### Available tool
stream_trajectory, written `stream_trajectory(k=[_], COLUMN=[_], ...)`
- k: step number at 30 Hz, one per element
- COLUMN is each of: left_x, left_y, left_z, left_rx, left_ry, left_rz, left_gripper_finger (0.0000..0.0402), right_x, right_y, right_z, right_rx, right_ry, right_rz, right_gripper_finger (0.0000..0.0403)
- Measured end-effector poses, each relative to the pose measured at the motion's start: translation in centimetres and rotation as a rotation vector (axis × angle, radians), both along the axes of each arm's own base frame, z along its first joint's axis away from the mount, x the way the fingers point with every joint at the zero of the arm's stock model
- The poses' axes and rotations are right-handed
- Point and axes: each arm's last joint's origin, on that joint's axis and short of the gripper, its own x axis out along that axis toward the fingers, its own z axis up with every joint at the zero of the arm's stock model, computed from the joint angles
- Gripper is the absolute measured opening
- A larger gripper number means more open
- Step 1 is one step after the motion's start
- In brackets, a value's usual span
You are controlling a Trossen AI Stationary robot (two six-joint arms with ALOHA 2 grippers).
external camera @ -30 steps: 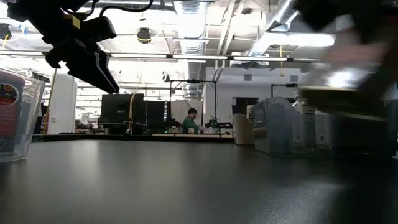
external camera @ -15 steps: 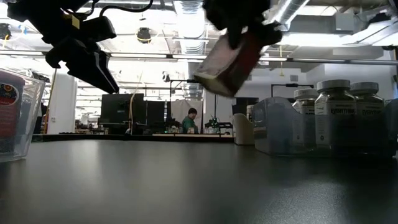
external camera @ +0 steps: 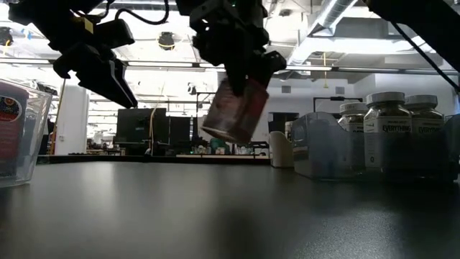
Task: Sort spices by type
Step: Put the red spice can in the transparent bin
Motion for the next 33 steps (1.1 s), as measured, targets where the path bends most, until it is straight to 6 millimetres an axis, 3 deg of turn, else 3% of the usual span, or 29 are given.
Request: stream_trajectory(k=[8,16,33], left_x=[0.0,0.0,0.0], left_y=[0.0,0.0,0.0], left_z=[0.0,0.0,0.0], left_rx=[0.012,0.003,0.0], left_ry=[0.007,0.005,0.006], left_rz=[-0.011,-0.007,-0.001], left_gripper_finger=[0.0171,0.0171,0.0171], right_x=[0.1,1.4,-0.2], right_y=[0.1,0.6,-0.2], right_z=[0.0,0.0,-4.1], right_rx=[-0.016,-0.008,-0.092], right_ry=[-0.011,-0.144,0.099], right_rz=[-0.037,-0.02,-0.094], right_gripper_finger=[0.0244,0.0246,0.0246])
